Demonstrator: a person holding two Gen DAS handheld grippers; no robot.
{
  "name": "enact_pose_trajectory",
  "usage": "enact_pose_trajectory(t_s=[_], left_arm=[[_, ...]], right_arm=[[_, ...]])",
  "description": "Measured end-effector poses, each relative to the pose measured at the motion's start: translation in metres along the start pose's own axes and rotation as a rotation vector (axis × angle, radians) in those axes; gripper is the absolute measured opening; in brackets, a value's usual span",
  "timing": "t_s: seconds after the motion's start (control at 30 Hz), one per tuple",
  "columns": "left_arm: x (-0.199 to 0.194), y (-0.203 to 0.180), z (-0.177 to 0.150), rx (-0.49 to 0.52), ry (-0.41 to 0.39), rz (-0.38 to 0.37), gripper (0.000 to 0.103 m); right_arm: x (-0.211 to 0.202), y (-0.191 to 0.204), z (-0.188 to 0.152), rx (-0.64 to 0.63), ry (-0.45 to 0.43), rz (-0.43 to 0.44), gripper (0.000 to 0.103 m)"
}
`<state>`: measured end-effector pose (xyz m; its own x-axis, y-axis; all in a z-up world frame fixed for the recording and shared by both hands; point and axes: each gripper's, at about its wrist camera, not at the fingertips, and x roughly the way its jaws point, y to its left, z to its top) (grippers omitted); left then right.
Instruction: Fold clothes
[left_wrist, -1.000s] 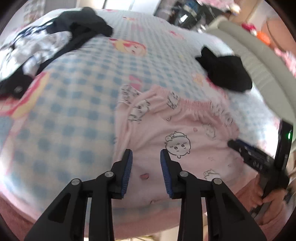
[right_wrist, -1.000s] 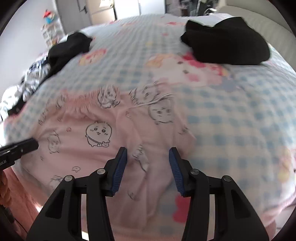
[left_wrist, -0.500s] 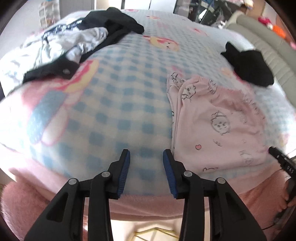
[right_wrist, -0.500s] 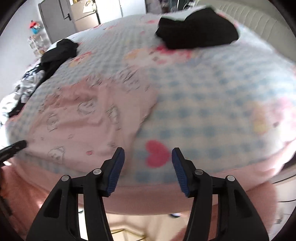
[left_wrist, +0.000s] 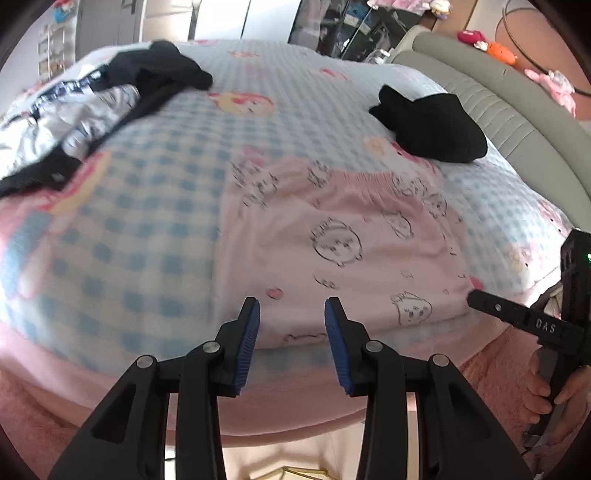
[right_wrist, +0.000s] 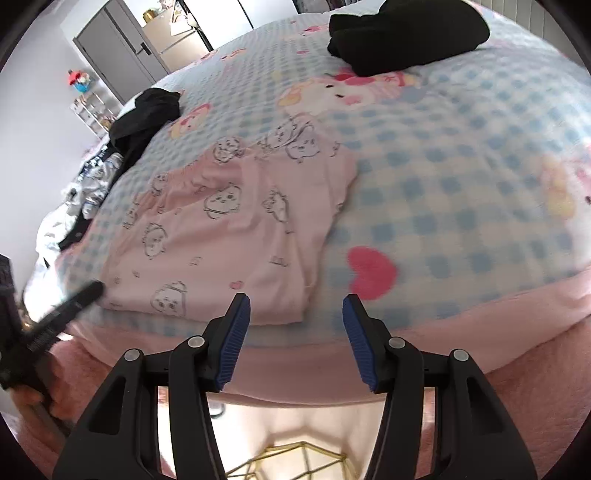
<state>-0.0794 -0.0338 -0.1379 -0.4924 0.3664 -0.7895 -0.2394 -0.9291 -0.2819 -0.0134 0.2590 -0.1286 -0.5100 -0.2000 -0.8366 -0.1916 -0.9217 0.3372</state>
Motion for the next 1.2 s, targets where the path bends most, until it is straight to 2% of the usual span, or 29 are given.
enact_pose_trajectory(t_s=[0.13, 0.23, 0.33, 0.4, 0.47, 0.6, 0.63, 0.67, 0.7, 0.8, 0.9, 1.03, 1.2], left_arm=[[0.007, -0.006, 0.001, 0.018, 0.021, -0.021, 0.039], [0.01, -0.005, 0.002, 0.003, 0.032, -0.04, 0.04], [0.012, -0.003, 0.003, -0.007, 0.037, -0.06, 0.04], [0.013, -0.001, 0.003, -0.007, 0.04, -0.068, 0.04], [0.013, 0.0, 0.003, -0.013, 0.04, -0.074, 0.04], [0.011, 0.002, 0.001, -0.016, 0.039, -0.085, 0.041], [0.01, 0.003, 0.0, -0.019, 0.038, -0.089, 0.041], [0.011, 0.004, -0.001, -0.025, 0.038, -0.092, 0.041], [0.011, 0.004, -0.001, -0.031, 0.039, -0.095, 0.041], [0.01, 0.01, -0.002, -0.06, 0.036, -0.121, 0.041], [0.007, 0.016, -0.002, -0.097, 0.028, -0.143, 0.041], [0.0, 0.02, 0.001, -0.12, -0.007, -0.123, 0.042], [0.006, 0.033, 0.015, -0.215, 0.017, -0.255, 0.042]], right_arm=[[0.018, 0.001, 0.008, 0.04, 0.028, 0.052, 0.053], [0.031, 0.004, 0.013, 0.049, 0.056, 0.067, 0.026], [0.03, 0.003, 0.018, 0.086, 0.021, 0.09, 0.016], [0.031, 0.0, 0.021, 0.111, 0.01, 0.085, 0.017], [0.039, -0.003, 0.023, 0.134, 0.032, 0.037, 0.024], [0.043, -0.001, 0.019, 0.146, 0.029, 0.015, 0.027], [0.043, 0.001, 0.018, 0.137, 0.024, 0.011, 0.026], [0.042, 0.005, 0.018, 0.119, 0.016, 0.015, 0.018], [0.041, 0.009, 0.019, 0.099, 0.008, 0.02, 0.014], [0.027, 0.021, 0.028, 0.033, -0.044, 0.073, 0.011], [0.015, 0.051, 0.036, -0.081, -0.089, 0.14, 0.011], [0.033, 0.098, 0.038, -0.225, -0.035, 0.178, 0.011], [0.074, 0.12, 0.017, -0.29, 0.074, 0.205, 0.011]])
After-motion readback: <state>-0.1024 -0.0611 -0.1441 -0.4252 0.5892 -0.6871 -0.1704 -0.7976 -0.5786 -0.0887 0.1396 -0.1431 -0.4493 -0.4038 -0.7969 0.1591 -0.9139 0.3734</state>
